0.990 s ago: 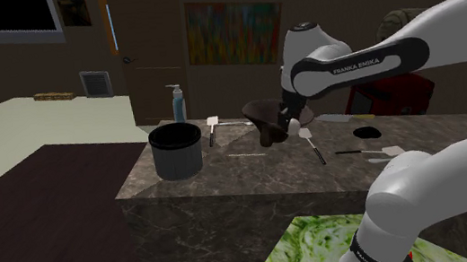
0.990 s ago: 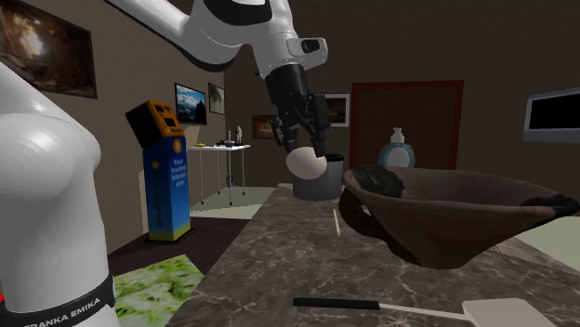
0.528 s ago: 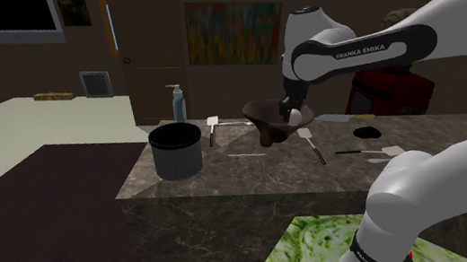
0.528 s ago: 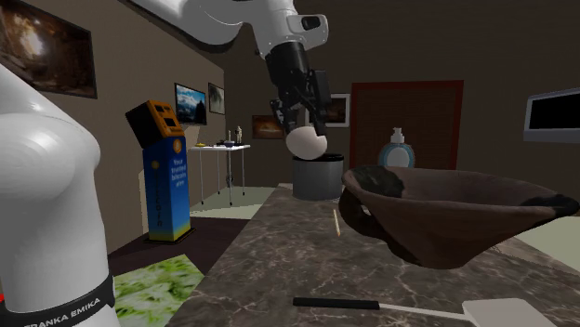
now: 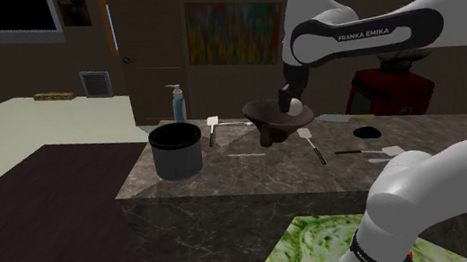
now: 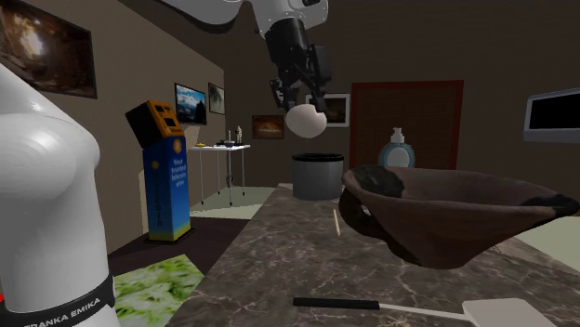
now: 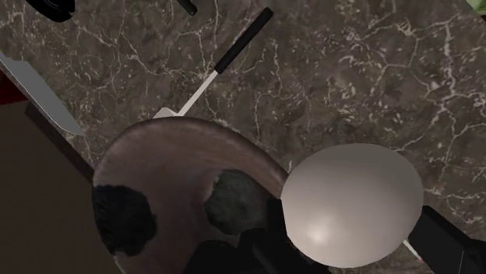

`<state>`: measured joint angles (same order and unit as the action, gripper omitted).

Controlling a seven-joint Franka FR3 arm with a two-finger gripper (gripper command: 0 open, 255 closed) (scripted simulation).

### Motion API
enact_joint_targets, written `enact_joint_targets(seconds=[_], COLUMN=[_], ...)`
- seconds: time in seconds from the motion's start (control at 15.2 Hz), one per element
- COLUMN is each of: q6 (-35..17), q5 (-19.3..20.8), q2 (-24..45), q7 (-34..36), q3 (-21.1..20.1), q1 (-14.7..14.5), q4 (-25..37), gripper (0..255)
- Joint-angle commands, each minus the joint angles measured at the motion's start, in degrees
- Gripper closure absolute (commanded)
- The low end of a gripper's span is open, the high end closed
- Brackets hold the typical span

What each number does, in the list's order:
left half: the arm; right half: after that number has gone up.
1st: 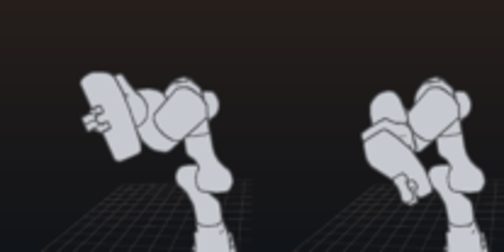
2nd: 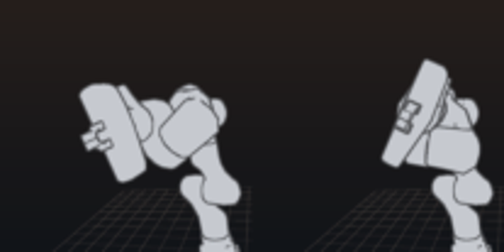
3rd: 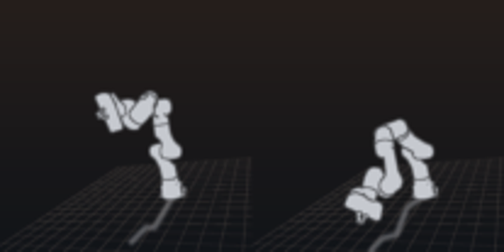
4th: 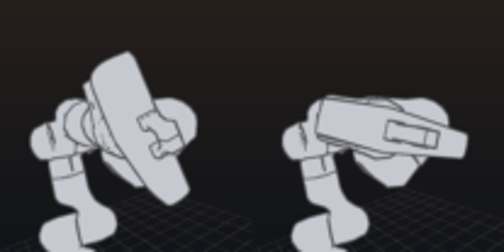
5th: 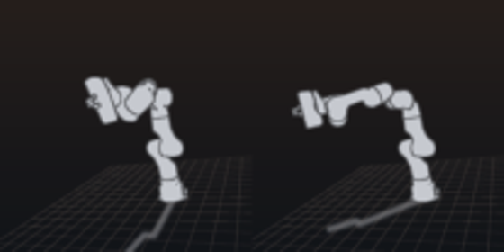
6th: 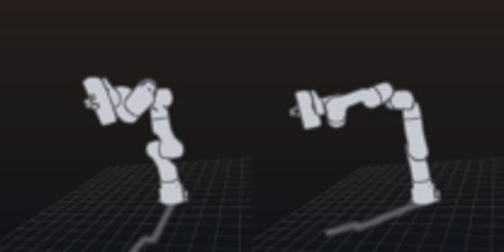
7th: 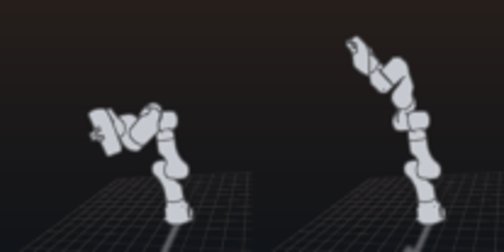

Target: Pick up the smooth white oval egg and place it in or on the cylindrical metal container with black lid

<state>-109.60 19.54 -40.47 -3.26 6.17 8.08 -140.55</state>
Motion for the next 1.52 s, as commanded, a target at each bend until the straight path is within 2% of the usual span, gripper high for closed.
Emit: enact_joint_targets(seconds=[0.0, 0.79, 1.45], q6=[0.02, 0.91, 6.99], q5=[-0.83, -3.60, -1.25], q2=[2.59, 23.50, 43.63], q7=[1.68, 13.64, 22.00], q3=[-1.44, -10.93, -16.63], q1=[-0.77, -4.67, -8.05], q4=[2.11, 20.61, 44.00], gripper=[255, 255, 255])
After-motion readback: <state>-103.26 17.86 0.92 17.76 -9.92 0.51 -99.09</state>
